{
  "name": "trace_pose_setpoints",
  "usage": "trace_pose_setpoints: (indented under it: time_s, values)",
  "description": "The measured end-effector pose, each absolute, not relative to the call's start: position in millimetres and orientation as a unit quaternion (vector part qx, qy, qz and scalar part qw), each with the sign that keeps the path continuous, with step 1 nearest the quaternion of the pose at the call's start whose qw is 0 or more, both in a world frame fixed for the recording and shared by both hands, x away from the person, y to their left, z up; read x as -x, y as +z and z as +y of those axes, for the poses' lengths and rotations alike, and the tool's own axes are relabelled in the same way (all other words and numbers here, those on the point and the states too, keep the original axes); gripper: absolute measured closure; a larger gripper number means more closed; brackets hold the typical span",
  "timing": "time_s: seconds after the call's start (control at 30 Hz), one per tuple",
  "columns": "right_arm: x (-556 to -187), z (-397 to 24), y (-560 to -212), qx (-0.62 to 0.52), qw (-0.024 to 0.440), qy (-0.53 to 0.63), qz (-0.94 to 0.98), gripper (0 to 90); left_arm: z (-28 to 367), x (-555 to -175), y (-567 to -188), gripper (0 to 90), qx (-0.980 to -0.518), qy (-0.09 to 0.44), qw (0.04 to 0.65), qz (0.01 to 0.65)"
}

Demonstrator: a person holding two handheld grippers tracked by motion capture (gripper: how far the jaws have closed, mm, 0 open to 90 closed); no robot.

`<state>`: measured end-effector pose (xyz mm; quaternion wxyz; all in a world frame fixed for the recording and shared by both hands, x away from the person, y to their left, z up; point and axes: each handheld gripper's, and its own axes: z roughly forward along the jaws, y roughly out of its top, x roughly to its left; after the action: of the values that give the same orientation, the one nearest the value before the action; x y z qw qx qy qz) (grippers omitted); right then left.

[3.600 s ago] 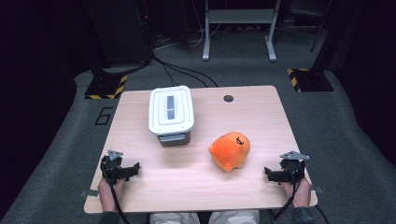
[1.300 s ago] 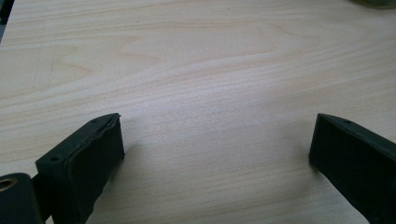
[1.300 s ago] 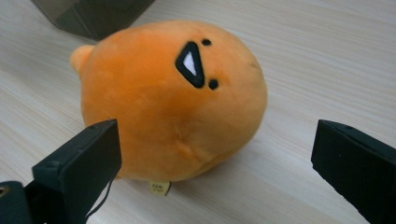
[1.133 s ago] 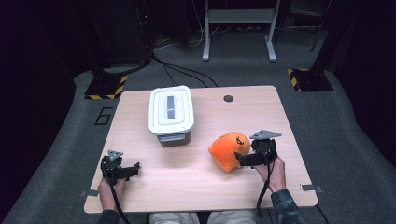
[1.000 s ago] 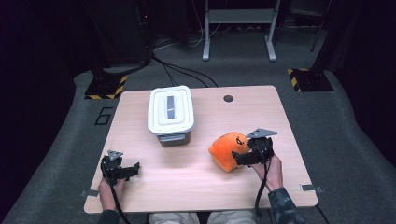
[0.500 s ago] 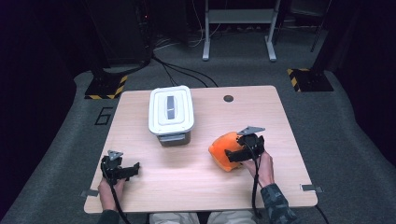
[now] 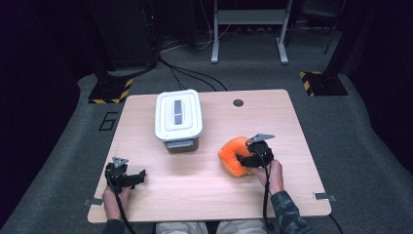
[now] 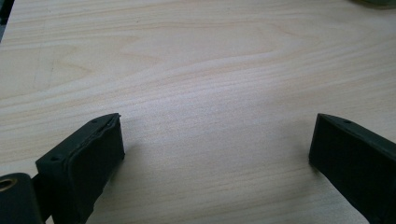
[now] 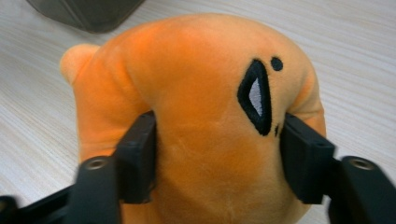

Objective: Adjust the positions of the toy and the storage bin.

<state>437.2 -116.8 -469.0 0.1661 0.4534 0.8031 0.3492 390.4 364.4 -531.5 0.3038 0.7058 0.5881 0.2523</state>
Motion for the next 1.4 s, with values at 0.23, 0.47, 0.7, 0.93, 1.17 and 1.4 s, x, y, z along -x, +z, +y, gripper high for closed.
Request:
trace_pose_setpoints:
  time_s: [0.23,0.47,0.7,0.93,1.17,1.4]
  values:
    - [-435,-120,-471,-0.453,0.167,0.360,0.798,57.7,365,-390,-531,2.8,-0.708,0.252,0.301,0.587]
    - [-431,-125,-469,-0.456,0.170,0.387,0.783,64.4,365,-390,-531,2.8,-0.708,0.251,0.301,0.587]
    - [-426,-127,-464,-0.453,0.179,0.398,0.778,65.6,365,-390,-531,2.8,-0.708,0.252,0.301,0.587]
    - [-424,-128,-461,-0.452,0.182,0.402,0.775,65.6,365,-390,-531,2.8,-0.708,0.252,0.302,0.587]
    - [-419,-135,-451,-0.451,0.196,0.406,0.770,65.6,365,-390,-531,2.8,-0.708,0.252,0.302,0.587]
    - [-416,-140,-445,-0.455,0.203,0.408,0.765,65.4,365,-390,-531,2.8,-0.708,0.252,0.302,0.587]
